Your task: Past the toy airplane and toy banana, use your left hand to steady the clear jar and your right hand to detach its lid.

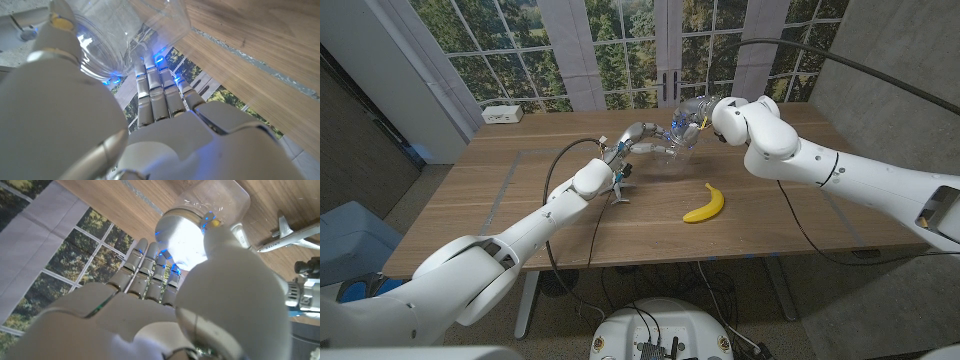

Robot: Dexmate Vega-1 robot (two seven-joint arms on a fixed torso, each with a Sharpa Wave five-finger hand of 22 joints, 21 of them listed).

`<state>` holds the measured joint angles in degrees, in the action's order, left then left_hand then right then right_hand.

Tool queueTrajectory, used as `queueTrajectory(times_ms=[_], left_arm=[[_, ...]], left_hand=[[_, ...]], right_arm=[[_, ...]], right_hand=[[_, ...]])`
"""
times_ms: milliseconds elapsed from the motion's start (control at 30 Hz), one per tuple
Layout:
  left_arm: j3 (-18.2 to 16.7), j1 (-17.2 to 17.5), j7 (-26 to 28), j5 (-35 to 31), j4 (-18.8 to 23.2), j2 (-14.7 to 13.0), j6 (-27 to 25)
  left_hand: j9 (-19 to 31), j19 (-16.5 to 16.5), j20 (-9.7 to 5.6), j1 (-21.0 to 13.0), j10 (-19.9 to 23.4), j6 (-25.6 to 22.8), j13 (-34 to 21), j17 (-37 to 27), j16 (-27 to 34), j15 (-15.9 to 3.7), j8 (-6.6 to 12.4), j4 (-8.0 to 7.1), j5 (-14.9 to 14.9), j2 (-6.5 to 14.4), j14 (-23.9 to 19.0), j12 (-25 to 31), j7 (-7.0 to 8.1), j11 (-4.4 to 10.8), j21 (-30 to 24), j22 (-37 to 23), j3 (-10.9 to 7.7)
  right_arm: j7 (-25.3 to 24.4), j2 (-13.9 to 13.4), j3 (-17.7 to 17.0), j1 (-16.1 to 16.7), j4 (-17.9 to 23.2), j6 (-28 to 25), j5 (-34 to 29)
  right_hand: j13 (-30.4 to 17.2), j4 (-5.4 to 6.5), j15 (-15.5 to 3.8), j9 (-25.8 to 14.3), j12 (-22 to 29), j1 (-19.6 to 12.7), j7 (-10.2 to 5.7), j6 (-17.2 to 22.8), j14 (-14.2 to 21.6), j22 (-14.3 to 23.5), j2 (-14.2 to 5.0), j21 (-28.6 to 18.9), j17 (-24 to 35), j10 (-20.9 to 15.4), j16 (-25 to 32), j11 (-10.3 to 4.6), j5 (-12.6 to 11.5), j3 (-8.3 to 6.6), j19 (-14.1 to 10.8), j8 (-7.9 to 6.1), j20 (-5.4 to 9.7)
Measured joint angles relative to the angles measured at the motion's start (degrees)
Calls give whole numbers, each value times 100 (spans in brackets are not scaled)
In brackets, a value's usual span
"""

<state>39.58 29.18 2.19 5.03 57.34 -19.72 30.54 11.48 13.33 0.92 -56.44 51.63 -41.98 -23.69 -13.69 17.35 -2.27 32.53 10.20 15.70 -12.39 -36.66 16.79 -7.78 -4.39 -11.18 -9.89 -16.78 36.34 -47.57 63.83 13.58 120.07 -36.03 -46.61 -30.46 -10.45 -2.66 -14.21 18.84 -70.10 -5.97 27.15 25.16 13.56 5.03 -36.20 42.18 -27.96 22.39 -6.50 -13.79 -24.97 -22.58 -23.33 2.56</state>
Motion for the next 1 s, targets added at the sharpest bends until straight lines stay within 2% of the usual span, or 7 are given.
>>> queueTrajectory(times_ms=[133,200,300,367,467,800,1000], left_arm=[[-2,5,-4,11,10,0,-15],[-4,6,-3,23,19,0,-25],[-7,10,-4,32,24,0,-33],[-13,13,-4,41,38,1,-38],[-13,13,-5,47,38,1,-48],[-23,56,-4,55,146,-9,-85],[-27,81,10,38,201,-31,-118]], left_hand=[[0,0,0,0,18,-1,3,0,0,-11,1,0,1,0,-10,-5,1,18,0,0,0],[0,0,0,0,18,-1,2,0,0,-11,1,-1,2,0,-10,-5,1,18,0,0,2],[0,0,0,0,18,-1,2,0,0,-13,1,-7,2,0,-11,-16,1,18,0,0,8],[0,0,0,0,18,0,2,0,0,-15,1,-7,3,0,-13,-23,1,19,0,0,8],[-5,0,0,0,18,0,-2,0,0,-20,1,-7,3,1,-19,-23,0,19,0,0,8],[-232,0,0,3,40,0,-21,-9,-48,-21,0,-25,5,3,-20,-27,0,43,0,0,26],[-233,0,0,3,45,0,-14,-30,-49,-22,0,-32,6,3,-20,-38,0,49,0,0,33]], right_arm=[[-132,-119,-299,378,114,349,-233],[-335,-189,-474,598,178,732,-442],[-598,-297,-744,922,231,1122,-625],[-967,-358,-893,1103,250,1563,-829],[-967,-450,-1145,1387,257,1563,-829],[-3017,-600,-1746,2086,-64,3261,-1795],[-3532,-541,-2054,2376,-244,3546,-2018]], right_hand=[[265,33,0,11,-89,-570,0,0,0,-56,-325,-199,-15,-16,-110,17,-45,216,80,-1,-2],[2100,42,0,32,-140,-1039,1,-3,0,-108,-756,-350,8,-28,-147,28,-45,368,146,17,-21],[2092,79,4,230,-349,-1493,1,-3,8,-229,-1056,-809,51,-98,-289,92,-60,759,324,27,-7],[1353,79,0,235,-456,-1603,0,-1,66,-274,-1166,-1069,83,-195,-355,66,-24,929,390,27,-18],[-71,99,0,-30,-535,-1635,-567,1292,66,-313,-1198,-1304,97,-796,-432,-433,45,1120,472,-36,-20],[-361,153,2,-143,-647,-1505,-630,1206,79,-345,-1184,-1613,96,-783,-445,-569,199,1358,553,49,-20],[-347,306,-11,-142,-820,-700,-621,731,199,-364,-976,-1679,-71,-155,-573,-512,321,1559,468,206,-21]])
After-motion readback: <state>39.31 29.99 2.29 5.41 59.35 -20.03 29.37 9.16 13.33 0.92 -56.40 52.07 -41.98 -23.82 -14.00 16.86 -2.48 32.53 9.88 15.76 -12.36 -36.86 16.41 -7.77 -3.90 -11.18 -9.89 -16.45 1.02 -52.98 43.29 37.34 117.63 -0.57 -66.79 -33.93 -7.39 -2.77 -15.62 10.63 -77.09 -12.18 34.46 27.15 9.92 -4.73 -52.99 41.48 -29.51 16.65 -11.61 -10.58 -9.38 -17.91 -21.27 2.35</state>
